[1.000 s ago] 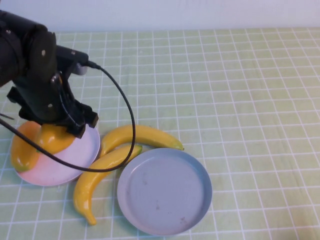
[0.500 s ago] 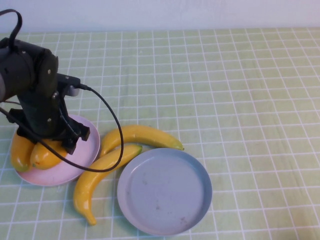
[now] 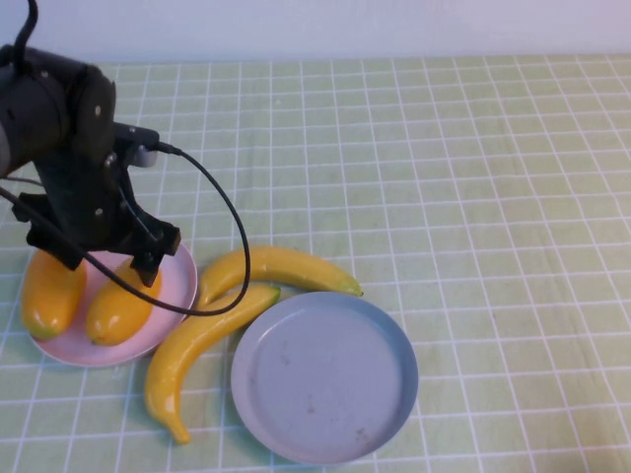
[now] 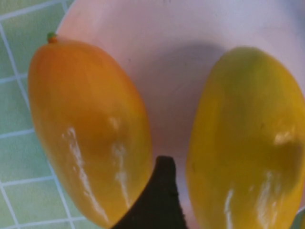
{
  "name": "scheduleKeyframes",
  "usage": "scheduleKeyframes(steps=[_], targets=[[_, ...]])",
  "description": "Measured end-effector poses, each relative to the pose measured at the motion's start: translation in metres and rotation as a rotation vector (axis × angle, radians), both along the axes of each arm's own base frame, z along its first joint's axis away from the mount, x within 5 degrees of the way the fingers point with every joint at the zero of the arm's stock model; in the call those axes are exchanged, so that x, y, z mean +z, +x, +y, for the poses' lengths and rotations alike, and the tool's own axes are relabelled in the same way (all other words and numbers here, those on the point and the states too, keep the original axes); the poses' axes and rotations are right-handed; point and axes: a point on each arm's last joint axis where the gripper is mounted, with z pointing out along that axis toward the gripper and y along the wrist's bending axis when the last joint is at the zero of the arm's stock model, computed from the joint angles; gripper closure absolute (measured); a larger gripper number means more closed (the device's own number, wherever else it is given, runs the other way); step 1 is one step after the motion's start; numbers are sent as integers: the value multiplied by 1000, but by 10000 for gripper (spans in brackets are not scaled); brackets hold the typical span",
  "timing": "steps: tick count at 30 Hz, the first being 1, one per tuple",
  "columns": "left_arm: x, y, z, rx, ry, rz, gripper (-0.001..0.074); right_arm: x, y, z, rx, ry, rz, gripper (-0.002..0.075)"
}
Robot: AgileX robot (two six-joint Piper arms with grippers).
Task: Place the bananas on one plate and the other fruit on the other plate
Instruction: Put another type of fruit in the right plate
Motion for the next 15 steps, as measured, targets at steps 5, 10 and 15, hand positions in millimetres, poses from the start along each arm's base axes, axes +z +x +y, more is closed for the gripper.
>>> scheduleKeyframes(steps=[5,10,15], targets=[[22,0,-5,10,-12,13,344,0,0,0,0,0,0,743],[40,-5,-5,11,-41,-35,671,0,0,0,0,0,0,743],[72,-22,-3,11,-100,-132,724,0,0,0,0,0,0,743]])
